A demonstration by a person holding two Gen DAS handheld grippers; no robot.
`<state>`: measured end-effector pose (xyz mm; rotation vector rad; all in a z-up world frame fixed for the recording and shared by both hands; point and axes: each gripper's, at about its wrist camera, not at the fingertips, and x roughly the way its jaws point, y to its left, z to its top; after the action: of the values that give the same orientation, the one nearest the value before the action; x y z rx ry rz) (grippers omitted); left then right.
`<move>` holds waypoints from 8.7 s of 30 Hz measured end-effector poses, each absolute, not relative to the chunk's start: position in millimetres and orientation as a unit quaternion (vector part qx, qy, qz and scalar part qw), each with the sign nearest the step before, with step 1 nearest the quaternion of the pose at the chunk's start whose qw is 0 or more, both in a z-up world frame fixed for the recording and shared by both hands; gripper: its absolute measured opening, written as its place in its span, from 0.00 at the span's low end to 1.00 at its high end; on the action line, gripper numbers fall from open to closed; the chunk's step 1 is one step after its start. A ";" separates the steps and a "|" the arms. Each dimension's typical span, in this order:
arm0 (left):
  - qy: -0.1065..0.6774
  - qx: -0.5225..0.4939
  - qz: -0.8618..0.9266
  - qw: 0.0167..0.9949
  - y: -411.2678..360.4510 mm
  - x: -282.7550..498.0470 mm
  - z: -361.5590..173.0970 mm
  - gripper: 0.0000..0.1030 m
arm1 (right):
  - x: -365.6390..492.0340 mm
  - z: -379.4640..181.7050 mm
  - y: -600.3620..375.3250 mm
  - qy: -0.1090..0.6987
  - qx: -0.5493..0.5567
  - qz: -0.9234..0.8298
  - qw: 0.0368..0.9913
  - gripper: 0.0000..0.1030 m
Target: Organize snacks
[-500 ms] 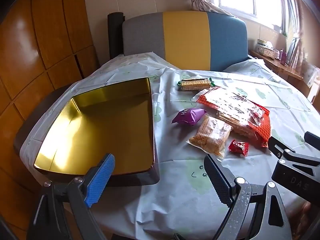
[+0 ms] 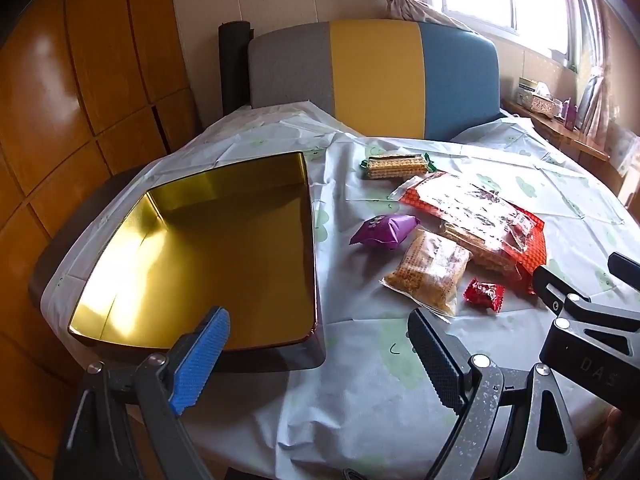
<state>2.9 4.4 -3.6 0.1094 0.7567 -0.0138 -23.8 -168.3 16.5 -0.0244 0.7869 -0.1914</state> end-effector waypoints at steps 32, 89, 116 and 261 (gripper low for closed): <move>0.372 0.059 -0.012 0.926 0.2 1.9 -2.3 0.89 | -20.3 26.5 -176.6 0.372 -0.006 -0.094 0.923 0.99; 0.476 0.083 -0.133 0.865 -36.3 74.3 -13.5 0.42 | 62.6 26.4 -335.2 0.443 0.096 -0.077 0.888 0.94; 0.494 0.196 -0.163 0.831 -61.4 167.0 -37.9 0.36 | 64.6 31.1 -339.4 0.434 0.099 -0.079 0.892 0.87; 0.459 0.201 -0.186 0.845 -91.1 94.3 -39.7 0.76 | 85.5 17.0 -302.7 0.482 0.083 0.021 0.872 0.37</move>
<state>94.3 -91.1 -39.7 0.4243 0.9690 -0.3921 85.5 -302.8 17.0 0.1734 1.0083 0.0447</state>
